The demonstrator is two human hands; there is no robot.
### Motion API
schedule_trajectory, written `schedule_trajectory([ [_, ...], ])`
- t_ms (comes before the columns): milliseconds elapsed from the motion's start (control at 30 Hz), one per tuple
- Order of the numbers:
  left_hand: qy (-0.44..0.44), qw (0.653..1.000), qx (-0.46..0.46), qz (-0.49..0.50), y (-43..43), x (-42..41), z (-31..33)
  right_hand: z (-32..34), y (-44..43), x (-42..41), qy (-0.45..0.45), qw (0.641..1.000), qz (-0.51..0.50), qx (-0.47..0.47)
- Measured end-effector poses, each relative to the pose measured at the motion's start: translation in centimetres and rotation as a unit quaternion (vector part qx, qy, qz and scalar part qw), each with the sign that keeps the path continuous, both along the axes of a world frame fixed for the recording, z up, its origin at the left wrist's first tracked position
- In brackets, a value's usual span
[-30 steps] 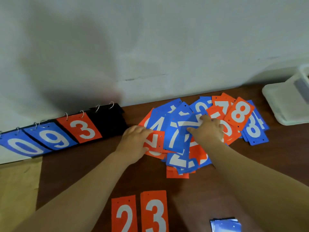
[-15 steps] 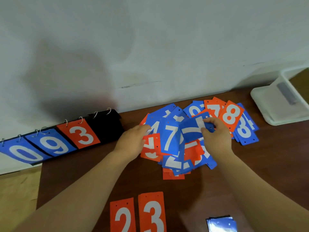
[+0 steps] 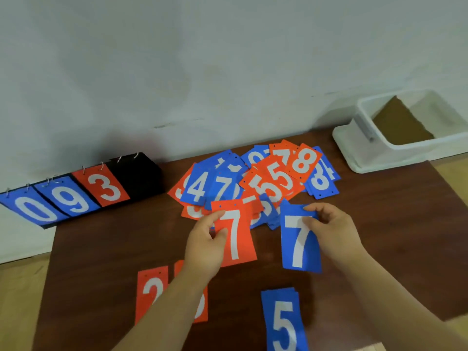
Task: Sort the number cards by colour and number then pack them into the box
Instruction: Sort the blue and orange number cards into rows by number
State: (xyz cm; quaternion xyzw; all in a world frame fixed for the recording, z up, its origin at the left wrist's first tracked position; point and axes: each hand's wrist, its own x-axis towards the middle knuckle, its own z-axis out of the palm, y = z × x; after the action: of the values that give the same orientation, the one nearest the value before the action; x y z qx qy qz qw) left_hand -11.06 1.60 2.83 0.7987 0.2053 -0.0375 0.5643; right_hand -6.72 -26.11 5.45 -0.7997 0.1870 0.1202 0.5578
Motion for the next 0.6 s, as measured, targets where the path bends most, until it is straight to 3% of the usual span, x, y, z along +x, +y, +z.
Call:
schedule_trajectory([
  [167,0.036,0.999,0.022,0.008,-6.7,-4.4,0.7,-0.7,-6.1,-3.0,0.019,0.998,0.055,0.027],
  [300,0.057,0.996,0.066,0.025,-13.1,-7.6,1.6,-1.9,-12.4,-5.2,0.056,0.989,0.136,-0.009],
  [600,0.102,0.993,0.027,0.056,-22.4,-10.7,1.9,-4.9,-21.5,-7.6,0.113,0.975,0.184,-0.051],
])
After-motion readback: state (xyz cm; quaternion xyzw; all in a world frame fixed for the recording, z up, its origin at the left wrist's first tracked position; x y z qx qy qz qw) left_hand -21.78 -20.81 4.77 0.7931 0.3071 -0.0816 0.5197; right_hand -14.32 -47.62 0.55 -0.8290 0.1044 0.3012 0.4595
